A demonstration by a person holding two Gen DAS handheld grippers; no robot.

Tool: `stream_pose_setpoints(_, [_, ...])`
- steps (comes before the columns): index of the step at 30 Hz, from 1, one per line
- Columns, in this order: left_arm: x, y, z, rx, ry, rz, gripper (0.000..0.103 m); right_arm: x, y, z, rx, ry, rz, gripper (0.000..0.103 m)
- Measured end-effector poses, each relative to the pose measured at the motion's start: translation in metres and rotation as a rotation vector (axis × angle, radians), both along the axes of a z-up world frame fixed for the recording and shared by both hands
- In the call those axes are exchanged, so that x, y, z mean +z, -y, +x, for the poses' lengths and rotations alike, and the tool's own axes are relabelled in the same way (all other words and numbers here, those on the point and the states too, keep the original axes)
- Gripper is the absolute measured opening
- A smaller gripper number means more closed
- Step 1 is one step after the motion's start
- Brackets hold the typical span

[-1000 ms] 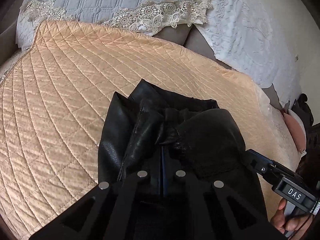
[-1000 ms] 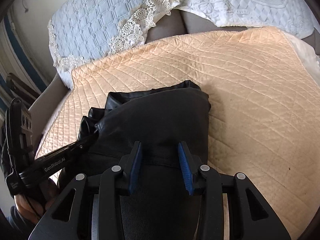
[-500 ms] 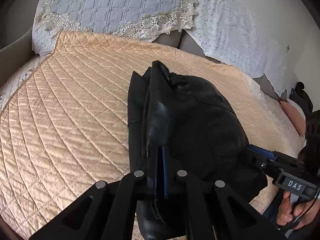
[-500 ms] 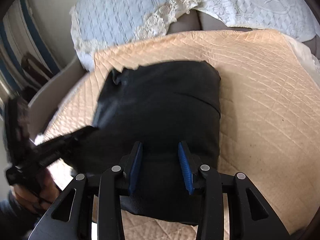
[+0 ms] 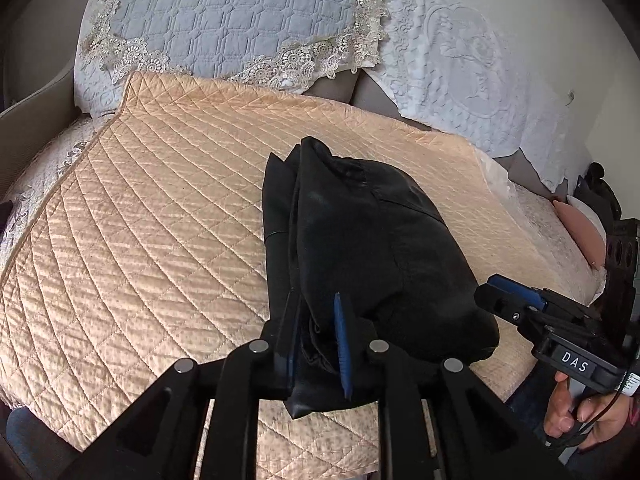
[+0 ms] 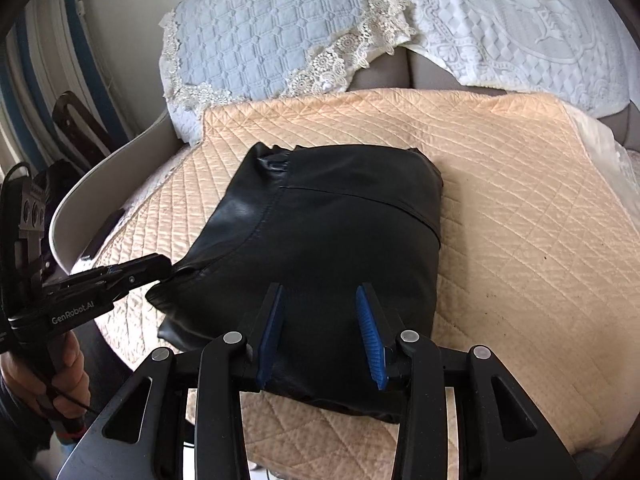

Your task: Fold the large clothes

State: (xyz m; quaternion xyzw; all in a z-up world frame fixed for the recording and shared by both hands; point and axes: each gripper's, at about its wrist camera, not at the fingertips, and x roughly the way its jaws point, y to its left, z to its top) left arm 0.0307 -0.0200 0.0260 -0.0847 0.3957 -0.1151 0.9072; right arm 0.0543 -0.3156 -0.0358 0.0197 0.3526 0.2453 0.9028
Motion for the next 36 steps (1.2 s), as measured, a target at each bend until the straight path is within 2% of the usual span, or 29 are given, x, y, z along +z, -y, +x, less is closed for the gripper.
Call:
stream_pose_setpoints(2, [0.002, 0.004, -0.002, -0.008, 0.004, 0.018, 0.023, -0.002, -0.002, -0.001, 0.003, -0.005, -0.004, 0.038])
stream_pose_setpoints(6, [-0.002, 0.009, -0.003, -0.022, 0.004, 0.047, 0.023, -0.003, -0.004, -0.001, 0.002, -0.011, 0.001, 0.038])
stream_pose_setpoints(10, [-0.018, 0.011, 0.000, -0.027, -0.041, 0.075, 0.025, -0.013, -0.005, 0.002, -0.001, -0.036, -0.015, 0.038])
stream_pose_setpoints(14, [-0.030, 0.006, -0.001, -0.017, -0.068, 0.048, 0.029, -0.021, -0.011, 0.002, -0.008, -0.039, -0.040, 0.038])
stream_pose_setpoints(15, [-0.032, 0.005, -0.002, -0.012, -0.071, 0.048, 0.033, -0.022, -0.011, 0.002, -0.010, -0.037, -0.040, 0.038])
stream_pose_setpoints(19, [-0.033, 0.003, -0.004, -0.019, -0.074, 0.038, 0.034, -0.020, -0.008, 0.002, -0.002, -0.041, -0.027, 0.038])
stream_pose_setpoints(23, [-0.019, 0.002, -0.004, -0.035, -0.061, 0.042, 0.033, -0.008, 0.001, 0.004, -0.003, -0.033, 0.004, 0.038])
stream_pose_setpoints(28, [0.009, 0.001, 0.008, -0.050, 0.006, 0.034, 0.033, 0.001, 0.018, 0.020, -0.046, -0.017, 0.036, 0.038])
stream_pose_setpoints(33, [0.037, 0.024, 0.056, -0.115, 0.108, 0.078, 0.032, 0.009, 0.022, 0.043, -0.072, -0.007, 0.051, 0.038])
stream_pose_setpoints(36, [0.036, 0.040, 0.093, -0.171, 0.109, 0.073, 0.033, 0.011, 0.021, 0.061, -0.075, -0.008, 0.051, 0.038])
